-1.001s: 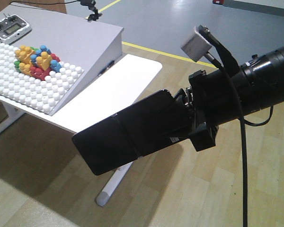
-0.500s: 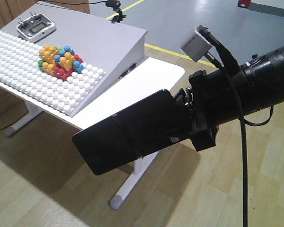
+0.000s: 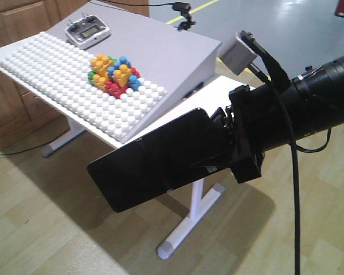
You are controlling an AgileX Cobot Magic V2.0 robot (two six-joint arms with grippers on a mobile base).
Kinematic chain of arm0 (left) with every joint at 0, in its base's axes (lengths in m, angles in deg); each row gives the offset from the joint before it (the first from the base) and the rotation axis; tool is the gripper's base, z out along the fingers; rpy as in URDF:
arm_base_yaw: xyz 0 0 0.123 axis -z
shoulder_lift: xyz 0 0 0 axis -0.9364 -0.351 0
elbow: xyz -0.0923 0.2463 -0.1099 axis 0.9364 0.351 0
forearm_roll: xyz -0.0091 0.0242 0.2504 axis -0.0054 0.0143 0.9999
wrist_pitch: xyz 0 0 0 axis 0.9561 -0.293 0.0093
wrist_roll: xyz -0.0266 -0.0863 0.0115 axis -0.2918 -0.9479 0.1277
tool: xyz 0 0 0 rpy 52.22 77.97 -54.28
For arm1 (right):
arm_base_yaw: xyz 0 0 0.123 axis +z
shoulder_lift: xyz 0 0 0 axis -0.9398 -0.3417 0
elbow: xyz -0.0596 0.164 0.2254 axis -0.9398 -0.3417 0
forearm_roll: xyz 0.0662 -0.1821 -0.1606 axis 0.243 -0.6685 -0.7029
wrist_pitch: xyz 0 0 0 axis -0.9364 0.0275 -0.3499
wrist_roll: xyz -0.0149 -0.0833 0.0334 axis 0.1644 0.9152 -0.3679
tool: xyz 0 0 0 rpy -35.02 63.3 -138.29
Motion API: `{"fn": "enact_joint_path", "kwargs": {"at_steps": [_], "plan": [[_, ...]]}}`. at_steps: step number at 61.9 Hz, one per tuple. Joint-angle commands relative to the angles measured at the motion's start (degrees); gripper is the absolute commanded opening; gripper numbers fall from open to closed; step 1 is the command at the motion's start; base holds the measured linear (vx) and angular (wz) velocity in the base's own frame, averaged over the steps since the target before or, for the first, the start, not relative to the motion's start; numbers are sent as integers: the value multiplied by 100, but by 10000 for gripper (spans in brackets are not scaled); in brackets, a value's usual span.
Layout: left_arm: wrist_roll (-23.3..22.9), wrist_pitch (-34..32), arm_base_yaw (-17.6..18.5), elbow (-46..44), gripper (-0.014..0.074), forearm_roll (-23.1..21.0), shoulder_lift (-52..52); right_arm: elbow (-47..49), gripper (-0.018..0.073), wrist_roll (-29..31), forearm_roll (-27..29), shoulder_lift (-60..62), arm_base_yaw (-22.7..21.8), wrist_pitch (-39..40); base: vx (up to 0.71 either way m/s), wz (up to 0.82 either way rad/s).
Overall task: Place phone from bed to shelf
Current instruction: 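Hold the phone in the right gripper while the base turns past the white pegboard table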
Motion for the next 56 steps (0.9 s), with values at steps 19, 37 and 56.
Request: {"fn": "enact_joint_path", "kwargs": {"at_steps": [19, 37, 56], "plan": [[-22, -426, 23, 14, 1, -57, 34, 151, -4, 25, 489, 204, -11, -327, 9, 37], [-22, -426, 23, 14, 1, -57, 34, 151, -4, 25, 489, 204, -11, -327, 12, 48], [-22, -426, 23, 14, 1, -57, 34, 151, -4, 25, 489, 204, -11, -327, 15, 55]]}}
